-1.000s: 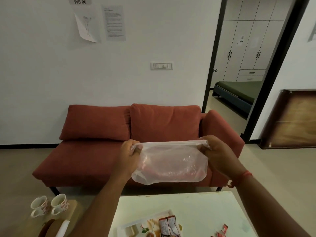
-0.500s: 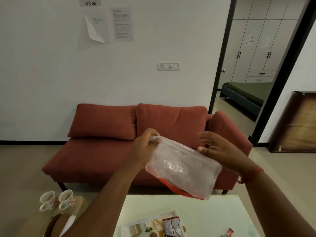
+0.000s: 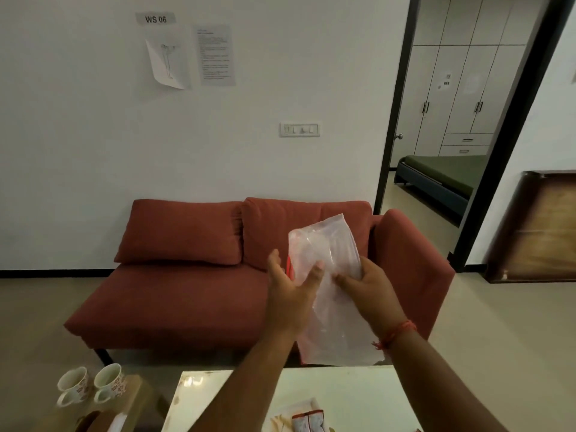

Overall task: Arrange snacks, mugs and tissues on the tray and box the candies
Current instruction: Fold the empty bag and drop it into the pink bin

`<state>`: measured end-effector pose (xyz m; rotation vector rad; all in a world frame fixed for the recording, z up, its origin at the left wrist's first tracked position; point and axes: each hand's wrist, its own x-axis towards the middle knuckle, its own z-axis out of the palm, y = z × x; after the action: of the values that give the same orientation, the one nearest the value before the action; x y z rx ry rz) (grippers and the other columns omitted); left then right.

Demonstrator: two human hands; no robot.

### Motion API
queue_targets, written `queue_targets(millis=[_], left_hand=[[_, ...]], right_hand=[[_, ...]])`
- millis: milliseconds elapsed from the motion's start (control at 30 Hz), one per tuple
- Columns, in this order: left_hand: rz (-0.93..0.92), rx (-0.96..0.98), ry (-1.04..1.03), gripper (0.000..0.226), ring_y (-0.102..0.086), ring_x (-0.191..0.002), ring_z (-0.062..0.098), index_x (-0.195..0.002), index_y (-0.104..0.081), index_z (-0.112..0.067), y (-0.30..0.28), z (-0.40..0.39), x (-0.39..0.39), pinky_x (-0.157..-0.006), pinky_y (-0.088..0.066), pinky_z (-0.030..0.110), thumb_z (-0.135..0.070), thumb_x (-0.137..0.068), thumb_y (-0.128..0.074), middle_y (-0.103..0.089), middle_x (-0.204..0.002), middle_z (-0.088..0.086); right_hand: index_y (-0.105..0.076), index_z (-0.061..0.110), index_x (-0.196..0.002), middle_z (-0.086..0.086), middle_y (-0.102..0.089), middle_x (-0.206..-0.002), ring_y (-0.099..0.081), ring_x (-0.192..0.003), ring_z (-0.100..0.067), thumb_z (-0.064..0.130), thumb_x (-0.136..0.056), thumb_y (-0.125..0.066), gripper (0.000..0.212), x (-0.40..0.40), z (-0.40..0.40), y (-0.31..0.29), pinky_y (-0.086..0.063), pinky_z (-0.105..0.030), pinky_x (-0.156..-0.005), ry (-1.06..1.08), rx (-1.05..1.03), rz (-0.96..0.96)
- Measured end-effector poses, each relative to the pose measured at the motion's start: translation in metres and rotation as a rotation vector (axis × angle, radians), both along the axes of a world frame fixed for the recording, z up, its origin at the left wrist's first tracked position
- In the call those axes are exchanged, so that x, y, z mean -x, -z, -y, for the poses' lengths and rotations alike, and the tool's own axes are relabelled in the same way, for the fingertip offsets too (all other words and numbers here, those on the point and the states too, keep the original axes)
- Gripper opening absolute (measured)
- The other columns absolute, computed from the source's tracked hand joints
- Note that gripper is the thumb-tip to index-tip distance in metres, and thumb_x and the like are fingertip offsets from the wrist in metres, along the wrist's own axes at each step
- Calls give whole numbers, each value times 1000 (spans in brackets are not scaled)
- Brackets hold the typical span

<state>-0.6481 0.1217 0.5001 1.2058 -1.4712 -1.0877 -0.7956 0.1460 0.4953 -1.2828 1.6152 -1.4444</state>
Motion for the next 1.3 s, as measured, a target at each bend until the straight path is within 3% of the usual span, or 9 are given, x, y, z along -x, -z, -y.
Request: queue_targets(millis=[133,267,533,700,867,1067,1167,1233,1300], left_hand=[[-232,-325,141,54,-72,-95,24,-128,-58,-20,7,13,-3,-83,-58,44,-54,-87,-62,-74,-110,2],[-302,-259,167,32,-74,-80,15,-111,-69,-9,10,28,-20,-76,-58,35,-35,-93,-63,-77,-84,-1],[-345,-274,345,32,-72,-99,27,-120,-62,-17,5,36,-25,-80,-59,40,-12,-89,-68,-74,-108,10],[-302,-170,259,40,-72,-95,28,-120,-64,-16,4,48,-30,-76,-61,38,5,-86,-64,-74,-106,11],[-315,-91,262,21,-69,-76,16,-101,-71,-8,1,56,-33,-63,-58,29,4,-88,-60,-75,-85,2],[-312,14,365,55,-69,-77,8,-82,-80,-31,0,62,-38,-73,-57,27,9,-95,-44,-75,-82,-9],[-385,6,454,37,-67,-83,15,-90,-79,-22,5,62,-46,-79,-55,33,2,-93,-52,-73,-88,1],[-381,-23,458,22,-66,-84,19,-89,-77,-12,-3,64,-47,-77,-55,30,-5,-88,-56,-71,-90,7],[-141,-85,466,21,-60,-75,19,-78,-68,-5,-16,78,-42,-64,-53,14,0,-92,-53,-64,-83,9]], right_hand=[[-64,19,-115,-5,-75,-104,-73,-93,-26,25,-89,-70,28,-4,-1,1,-60,-50,-80,-102,59,261],[-62,7,-118,-17,-72,-110,-69,-100,-41,15,-88,-70,32,5,1,4,-56,-60,-85,-134,97,432],[-61,5,-118,-17,-72,-110,-70,-99,-37,9,-90,-67,29,11,12,3,-58,-52,-84,-148,77,422],[-59,22,-123,-4,-73,-112,-71,-100,-23,-12,-89,-55,48,26,14,-5,-61,-42,-75,-330,-67,205],[-69,8,-112,-8,-75,-103,-71,-94,-27,-9,-95,-49,32,29,20,-9,-61,-41,-75,-307,39,129],[-69,-2,-69,-20,-64,-102,-63,-92,-28,-22,-86,-47,34,24,35,2,-58,-34,-80,-319,195,343],[-67,4,-59,-17,-65,-102,-64,-94,-25,-21,-87,-42,45,20,34,-1,-58,-29,-77,-341,203,388],[-71,9,-62,-18,-65,-110,-63,-102,-32,-15,-93,-38,50,23,33,0,-59,-36,-80,-374,148,460],[-71,6,-78,-22,-59,-127,-56,-117,-42,3,-98,-38,38,28,32,5,-52,-55,-95,-480,65,585]])
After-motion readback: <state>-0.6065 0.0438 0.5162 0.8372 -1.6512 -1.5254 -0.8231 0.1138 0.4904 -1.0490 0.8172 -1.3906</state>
